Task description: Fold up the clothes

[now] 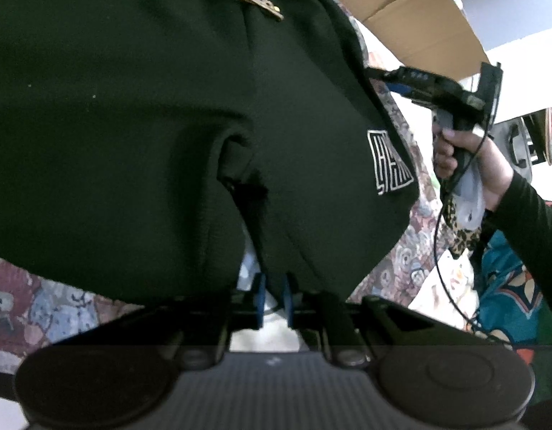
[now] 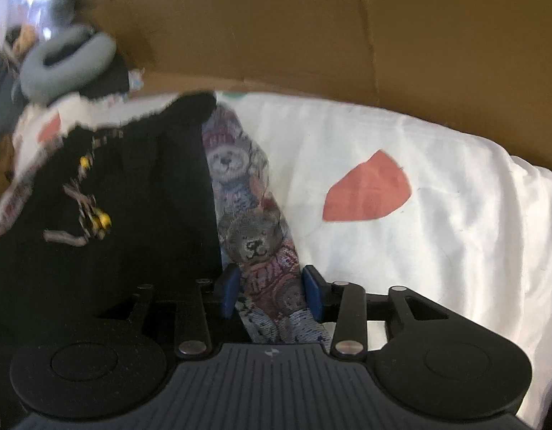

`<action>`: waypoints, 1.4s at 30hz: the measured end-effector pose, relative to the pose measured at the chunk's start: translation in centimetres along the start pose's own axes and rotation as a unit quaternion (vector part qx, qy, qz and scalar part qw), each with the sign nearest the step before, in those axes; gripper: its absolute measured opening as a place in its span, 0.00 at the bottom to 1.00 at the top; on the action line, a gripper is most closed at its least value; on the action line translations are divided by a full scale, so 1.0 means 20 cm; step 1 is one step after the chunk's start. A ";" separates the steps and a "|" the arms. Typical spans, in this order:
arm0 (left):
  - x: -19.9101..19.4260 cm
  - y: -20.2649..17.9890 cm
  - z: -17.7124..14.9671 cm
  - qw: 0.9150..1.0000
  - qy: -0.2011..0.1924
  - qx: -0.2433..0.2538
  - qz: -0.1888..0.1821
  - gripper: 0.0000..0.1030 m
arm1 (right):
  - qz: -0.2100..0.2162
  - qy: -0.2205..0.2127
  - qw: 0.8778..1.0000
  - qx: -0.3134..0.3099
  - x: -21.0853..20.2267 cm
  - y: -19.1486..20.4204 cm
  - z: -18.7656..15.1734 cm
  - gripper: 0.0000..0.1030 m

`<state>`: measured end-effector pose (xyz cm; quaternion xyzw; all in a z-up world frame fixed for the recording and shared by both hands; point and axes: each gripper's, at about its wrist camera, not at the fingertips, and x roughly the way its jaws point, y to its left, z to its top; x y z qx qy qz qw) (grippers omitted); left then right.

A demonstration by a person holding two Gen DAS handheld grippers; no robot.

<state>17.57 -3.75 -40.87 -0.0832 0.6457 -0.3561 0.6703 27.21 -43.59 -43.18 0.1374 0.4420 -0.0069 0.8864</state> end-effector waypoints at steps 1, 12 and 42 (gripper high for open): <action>0.01 0.00 0.00 1.000 0.001 0.000 0.000 0.10 | 0.002 -0.013 1.000 0.009 -0.03 -0.02 0.01 0.42; 0.03 0.02 -0.01 1.000 0.006 0.001 0.004 0.10 | -0.063 -0.018 0.998 -0.010 0.04 -0.04 0.00 0.40; -0.03 0.01 -0.03 1.000 0.005 0.018 -0.019 0.12 | -0.018 0.015 0.998 0.064 0.06 -0.13 0.01 0.21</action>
